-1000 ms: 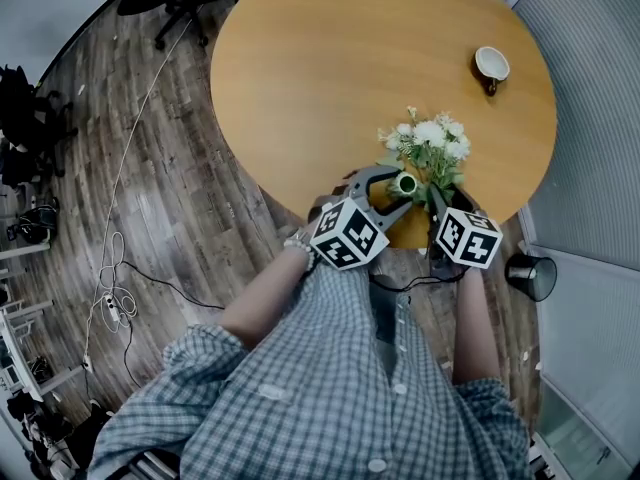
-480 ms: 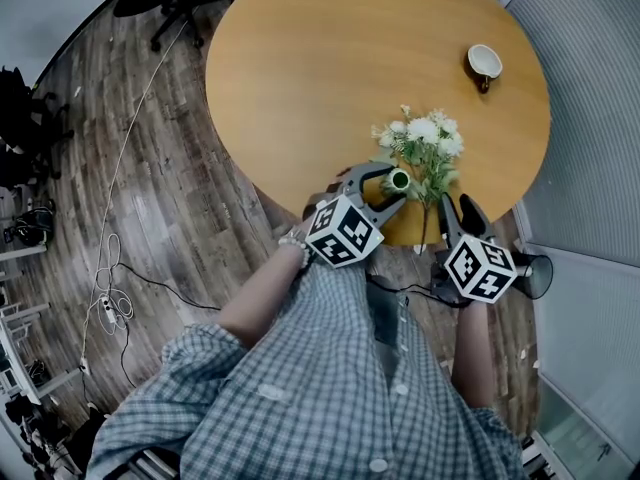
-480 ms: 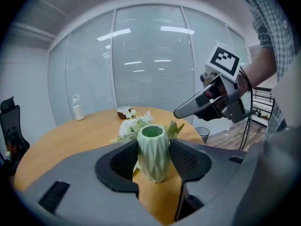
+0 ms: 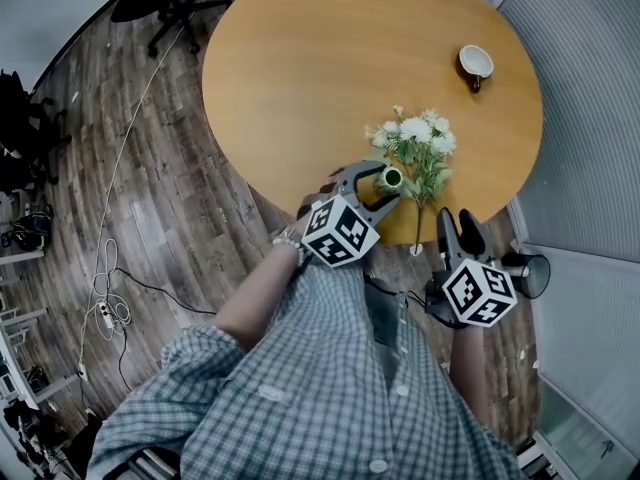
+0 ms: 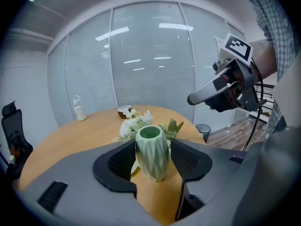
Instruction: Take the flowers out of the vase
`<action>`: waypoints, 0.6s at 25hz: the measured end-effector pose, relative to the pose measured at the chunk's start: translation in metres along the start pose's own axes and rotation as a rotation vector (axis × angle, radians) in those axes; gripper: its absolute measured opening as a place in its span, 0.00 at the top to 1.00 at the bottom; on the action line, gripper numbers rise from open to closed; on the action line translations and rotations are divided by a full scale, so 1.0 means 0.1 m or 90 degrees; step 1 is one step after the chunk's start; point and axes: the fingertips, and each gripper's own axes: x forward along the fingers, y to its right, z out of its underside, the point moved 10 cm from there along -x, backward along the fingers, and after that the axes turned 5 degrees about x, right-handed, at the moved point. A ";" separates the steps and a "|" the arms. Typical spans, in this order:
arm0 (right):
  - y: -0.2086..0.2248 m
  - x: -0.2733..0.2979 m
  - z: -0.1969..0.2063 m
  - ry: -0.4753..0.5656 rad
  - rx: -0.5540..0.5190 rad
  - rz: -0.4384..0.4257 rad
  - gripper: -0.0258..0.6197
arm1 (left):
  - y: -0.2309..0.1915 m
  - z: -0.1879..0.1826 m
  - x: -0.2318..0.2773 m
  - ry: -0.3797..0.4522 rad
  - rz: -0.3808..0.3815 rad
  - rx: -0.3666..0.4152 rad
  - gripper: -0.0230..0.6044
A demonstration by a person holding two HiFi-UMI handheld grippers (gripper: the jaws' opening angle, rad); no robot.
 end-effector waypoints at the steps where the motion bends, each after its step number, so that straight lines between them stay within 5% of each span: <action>1: -0.01 -0.02 0.01 0.001 0.003 -0.001 0.72 | 0.00 -0.01 -0.01 0.001 -0.001 -0.001 0.59; 15: -0.13 -0.17 -0.09 0.045 -0.039 -0.030 0.72 | -0.13 -0.17 -0.37 0.013 -0.063 0.024 0.64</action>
